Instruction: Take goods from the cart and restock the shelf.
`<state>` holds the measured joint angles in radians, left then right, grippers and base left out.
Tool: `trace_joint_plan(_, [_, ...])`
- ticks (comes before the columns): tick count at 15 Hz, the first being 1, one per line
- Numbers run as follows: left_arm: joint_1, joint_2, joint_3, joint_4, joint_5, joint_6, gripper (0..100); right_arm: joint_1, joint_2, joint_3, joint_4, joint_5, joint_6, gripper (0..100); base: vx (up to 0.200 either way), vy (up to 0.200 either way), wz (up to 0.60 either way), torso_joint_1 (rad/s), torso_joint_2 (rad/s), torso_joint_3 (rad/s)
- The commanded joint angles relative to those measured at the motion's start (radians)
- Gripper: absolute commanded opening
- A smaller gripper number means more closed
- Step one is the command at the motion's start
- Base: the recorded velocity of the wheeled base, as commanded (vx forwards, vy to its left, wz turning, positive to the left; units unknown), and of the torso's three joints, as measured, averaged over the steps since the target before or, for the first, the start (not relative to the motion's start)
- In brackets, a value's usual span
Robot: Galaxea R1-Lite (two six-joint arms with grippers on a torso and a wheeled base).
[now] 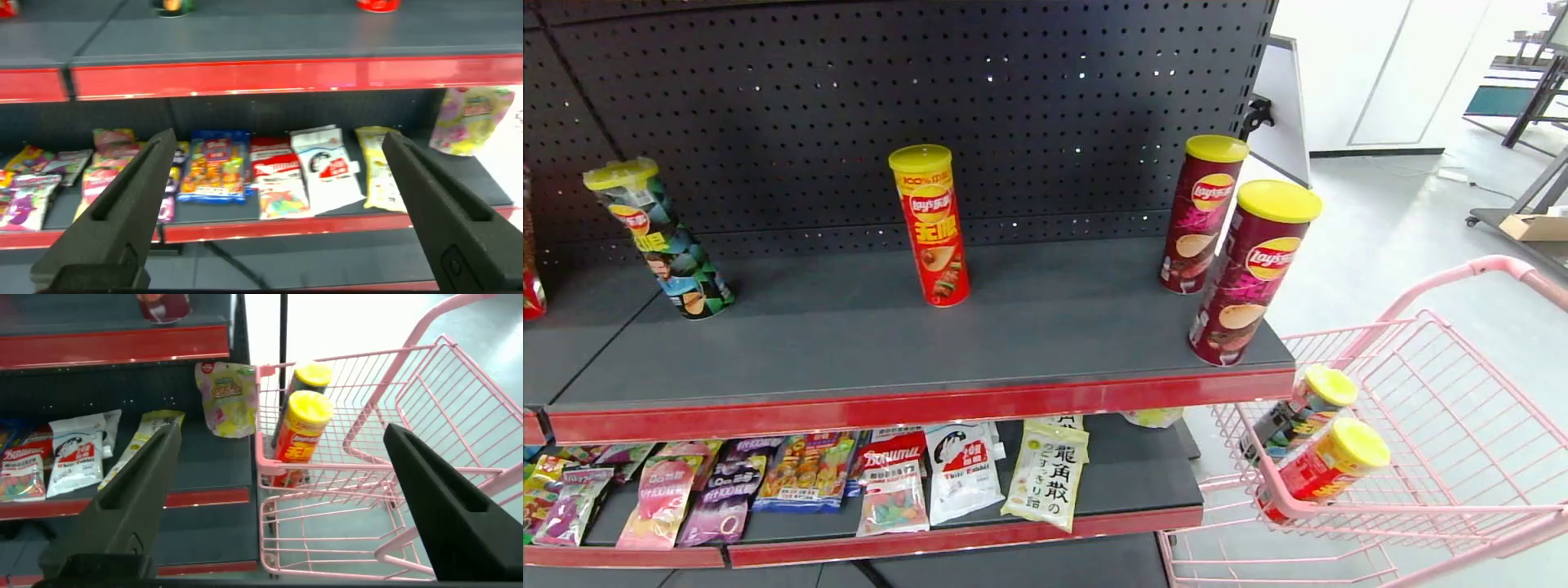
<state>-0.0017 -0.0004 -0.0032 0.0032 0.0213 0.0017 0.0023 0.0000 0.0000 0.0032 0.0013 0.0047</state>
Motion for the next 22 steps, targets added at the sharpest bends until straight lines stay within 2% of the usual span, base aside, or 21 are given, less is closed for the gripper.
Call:
trace_joint_plan(1, [0.0, 0.0, 0.0, 0.0, 0.0, 0.0, 100, 0.001, 0.002, 0.0, 0.0, 0.0, 0.0, 100, 0.0, -0.2, 0.0, 0.002, 0.0, -0.002])
trace_joint_plan(5, [0.0, 0.0, 0.0, 0.0, 0.0, 0.0, 100, 0.001, 0.002, 0.0, -0.002, 0.0, 0.0, 100, 0.0, -0.2, 0.0, 0.002, 0.0, 0.002])
trace_joint_plan(7, [0.0, 0.0, 0.0, 0.0, 0.0, 0.0, 100, 0.001, 0.002, 0.0, 0.0, 0.0, 0.0, 100, 0.0, 0.0, 0.0, 0.0, 0.0, 0.0])
trace_joint_plan(16, [0.0, 0.0, 0.0, 0.0, 0.0, 0.0, 100, 0.001, 0.002, 0.0, 0.0, 0.0, 0.0, 100, 0.0, 0.0, -0.6, 0.004, 0.0, 0.003])
trace_joint_plan(22, [0.0, 0.0, 0.0, 0.0, 0.0, 0.0, 100, 0.001, 0.002, 0.0, 0.0, -0.001, 0.0, 100, 0.0, 0.0, 0.0, 0.0, 0.0, 0.0])
